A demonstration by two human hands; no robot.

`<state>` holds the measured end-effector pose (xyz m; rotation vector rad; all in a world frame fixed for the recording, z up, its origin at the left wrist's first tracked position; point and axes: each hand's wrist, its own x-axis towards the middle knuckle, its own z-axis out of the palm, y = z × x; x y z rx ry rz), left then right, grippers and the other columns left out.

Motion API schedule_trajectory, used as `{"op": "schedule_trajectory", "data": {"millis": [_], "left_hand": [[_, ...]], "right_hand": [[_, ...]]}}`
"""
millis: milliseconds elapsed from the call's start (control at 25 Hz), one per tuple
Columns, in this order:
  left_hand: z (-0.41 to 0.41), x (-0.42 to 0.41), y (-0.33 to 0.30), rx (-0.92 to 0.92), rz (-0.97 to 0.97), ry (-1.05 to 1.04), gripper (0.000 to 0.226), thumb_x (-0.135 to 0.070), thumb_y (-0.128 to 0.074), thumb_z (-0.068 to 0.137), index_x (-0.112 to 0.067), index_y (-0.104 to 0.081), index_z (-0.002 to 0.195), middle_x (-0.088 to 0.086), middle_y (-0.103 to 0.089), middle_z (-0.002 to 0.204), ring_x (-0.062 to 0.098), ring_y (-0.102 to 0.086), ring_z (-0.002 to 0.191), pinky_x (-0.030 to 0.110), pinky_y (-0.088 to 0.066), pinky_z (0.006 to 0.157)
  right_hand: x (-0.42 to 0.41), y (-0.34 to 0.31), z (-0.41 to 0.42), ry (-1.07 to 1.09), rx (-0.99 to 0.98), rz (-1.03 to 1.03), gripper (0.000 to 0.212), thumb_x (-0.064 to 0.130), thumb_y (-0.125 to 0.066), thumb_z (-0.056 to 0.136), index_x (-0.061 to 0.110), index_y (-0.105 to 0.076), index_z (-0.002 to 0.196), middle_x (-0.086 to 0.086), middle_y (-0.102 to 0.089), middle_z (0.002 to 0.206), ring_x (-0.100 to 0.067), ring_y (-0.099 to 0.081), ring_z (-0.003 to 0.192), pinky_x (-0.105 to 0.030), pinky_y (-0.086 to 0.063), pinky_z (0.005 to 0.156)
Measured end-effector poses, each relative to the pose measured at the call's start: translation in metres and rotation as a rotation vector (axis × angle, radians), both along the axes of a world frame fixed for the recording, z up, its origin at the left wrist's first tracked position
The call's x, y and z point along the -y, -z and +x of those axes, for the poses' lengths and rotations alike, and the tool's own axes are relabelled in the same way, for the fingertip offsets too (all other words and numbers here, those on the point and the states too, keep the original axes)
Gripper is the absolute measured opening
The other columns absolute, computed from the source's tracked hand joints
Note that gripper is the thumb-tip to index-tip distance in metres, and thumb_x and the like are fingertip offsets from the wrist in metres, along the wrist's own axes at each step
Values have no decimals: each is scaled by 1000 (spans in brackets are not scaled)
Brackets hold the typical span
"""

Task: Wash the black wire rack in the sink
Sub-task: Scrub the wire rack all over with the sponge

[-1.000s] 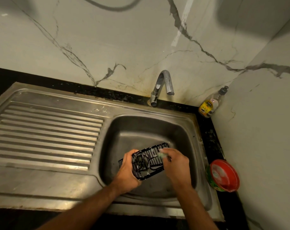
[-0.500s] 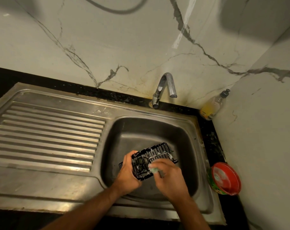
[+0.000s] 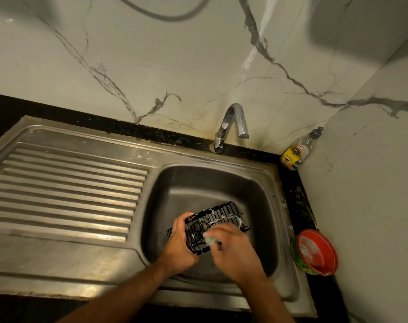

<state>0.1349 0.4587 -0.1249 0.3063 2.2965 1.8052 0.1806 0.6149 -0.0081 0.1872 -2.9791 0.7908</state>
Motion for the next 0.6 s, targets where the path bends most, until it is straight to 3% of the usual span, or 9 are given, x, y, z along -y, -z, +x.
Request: {"op": "schedule_trajectory", "data": {"millis": [120, 280, 400, 480, 600], "left_hand": [[-1, 1, 4, 20, 37, -41, 99, -20, -80, 52, -54, -33, 132, 3, -48, 136, 7, -56, 127, 31, -50, 105], [-1, 0, 1, 39, 59, 9, 99, -21, -81, 52, -40, -33, 136, 2, -47, 137, 6, -55, 128, 31, -51, 105], [-2, 0, 6, 39, 46, -14, 102, -19, -82, 51, -44, -32, 136, 2, -47, 137, 8, -55, 128, 31, -52, 103], [-3, 2, 7, 27, 13, -15, 104, -17, -84, 52, -52, -30, 133, 0, -47, 136, 7, -55, 127, 27, -51, 102], [-2, 2, 7, 18, -21, -1, 106, -10, -86, 54, -57, -29, 130, -4, -47, 133, 1, -54, 124, 24, -50, 102]], "right_hand": [[5, 1, -16, 131, -111, -73, 25, 7, -60, 85, 22, -75, 99, 7, -67, 108, -7, -65, 92, -21, -53, 89], [4, -1, -23, 313, -84, -175, 17, 10, -70, 85, 24, -69, 94, 11, -63, 96, -6, -61, 86, -27, -53, 81], [9, 5, -22, 189, -9, -91, 44, -4, -59, 84, 19, -69, 120, 3, -58, 116, -9, -58, 104, -22, -48, 99], [11, 7, -16, 65, -79, 9, 45, -9, -63, 79, 17, -73, 115, 1, -63, 118, -11, -61, 108, -21, -47, 102], [0, 15, -2, -105, -251, 105, 44, -11, -73, 64, 16, -79, 99, 3, -75, 104, -11, -69, 100, -24, -53, 94]]}}
